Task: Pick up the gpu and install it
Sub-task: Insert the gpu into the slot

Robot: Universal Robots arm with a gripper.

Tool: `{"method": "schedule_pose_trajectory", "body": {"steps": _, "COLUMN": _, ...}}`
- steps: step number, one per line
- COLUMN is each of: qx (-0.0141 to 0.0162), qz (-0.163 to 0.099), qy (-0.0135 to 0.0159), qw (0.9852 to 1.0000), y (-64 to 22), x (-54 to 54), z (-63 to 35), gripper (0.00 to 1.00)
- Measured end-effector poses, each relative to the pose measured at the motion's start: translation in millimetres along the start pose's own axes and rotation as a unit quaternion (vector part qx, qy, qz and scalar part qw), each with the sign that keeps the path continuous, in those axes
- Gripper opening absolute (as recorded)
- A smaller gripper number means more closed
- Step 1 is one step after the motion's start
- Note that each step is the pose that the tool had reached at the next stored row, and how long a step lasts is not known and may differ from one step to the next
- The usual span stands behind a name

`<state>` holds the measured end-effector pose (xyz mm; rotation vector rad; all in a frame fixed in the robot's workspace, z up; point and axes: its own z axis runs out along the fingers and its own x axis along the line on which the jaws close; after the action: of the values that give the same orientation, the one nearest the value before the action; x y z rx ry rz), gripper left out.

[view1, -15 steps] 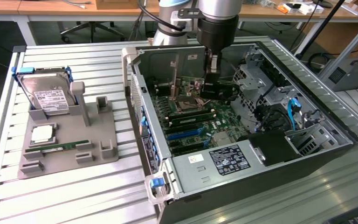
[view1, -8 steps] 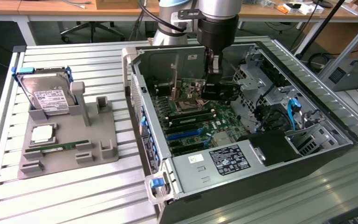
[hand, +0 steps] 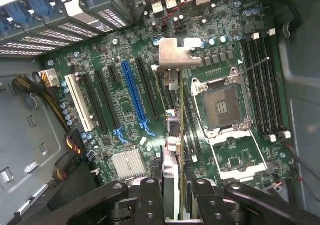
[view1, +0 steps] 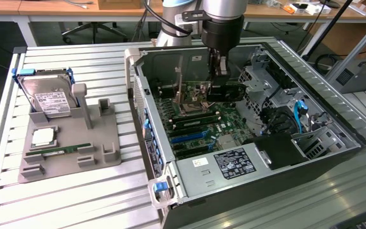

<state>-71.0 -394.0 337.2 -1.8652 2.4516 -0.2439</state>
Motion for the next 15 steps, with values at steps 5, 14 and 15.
{"method": "schedule_pose_trajectory", "body": {"steps": 5, "qx": 0.0009, "qz": -0.010, "qy": -0.0003, "qw": 1.0000, "y": 0.0, "x": 0.0, "z": 0.0, "gripper": 0.27}}
{"method": "schedule_pose_trajectory", "body": {"steps": 14, "qx": 0.0027, "qz": -0.029, "qy": -0.0006, "qw": 0.9996, "y": 0.0, "x": 0.0, "z": 0.0, "gripper": 0.27}}
{"method": "schedule_pose_trajectory", "body": {"steps": 15, "qx": 0.0029, "qz": -0.032, "qy": -0.0007, "qw": 0.9995, "y": 0.0, "x": 0.0, "z": 0.0, "gripper": 0.27}}
